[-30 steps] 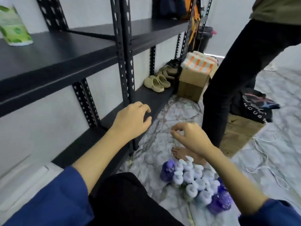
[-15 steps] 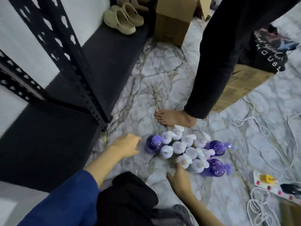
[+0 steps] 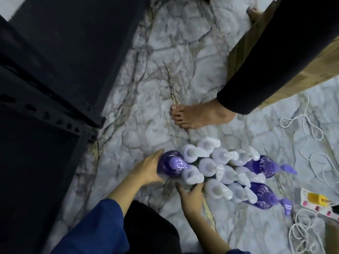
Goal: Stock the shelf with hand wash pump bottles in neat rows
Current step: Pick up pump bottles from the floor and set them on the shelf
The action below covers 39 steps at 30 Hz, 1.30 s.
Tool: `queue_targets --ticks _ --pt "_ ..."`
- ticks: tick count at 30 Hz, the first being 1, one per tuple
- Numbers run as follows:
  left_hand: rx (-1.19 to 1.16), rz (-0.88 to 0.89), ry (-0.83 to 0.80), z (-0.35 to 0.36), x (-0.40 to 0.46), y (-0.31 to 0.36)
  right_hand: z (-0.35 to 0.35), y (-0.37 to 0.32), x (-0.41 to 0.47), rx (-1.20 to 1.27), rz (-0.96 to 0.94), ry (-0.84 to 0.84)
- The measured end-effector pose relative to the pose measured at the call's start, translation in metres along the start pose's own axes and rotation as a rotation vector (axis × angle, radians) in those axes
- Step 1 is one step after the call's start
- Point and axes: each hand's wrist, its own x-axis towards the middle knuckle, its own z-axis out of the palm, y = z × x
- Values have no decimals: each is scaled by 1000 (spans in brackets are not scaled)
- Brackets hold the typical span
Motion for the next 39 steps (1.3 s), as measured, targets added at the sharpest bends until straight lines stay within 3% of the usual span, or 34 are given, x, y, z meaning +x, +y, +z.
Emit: queue_targets --ticks 5,13,19,27,39 --pt "-377 107 156 17 10 -3 21 -3 4 165 21 185" --pt "-425 102 258 27 10 -7 28 5 14 137 27 153" --pt "-550 80 309 25 -5 -16 15 -3 9 122 -187 50" --pt "-706 0 433 -10 -54 8 -2 -51 -31 358 -381 -22" --pt "-678 371 769 -115 -170 125 -68 -167 -121 625 -765 -90"
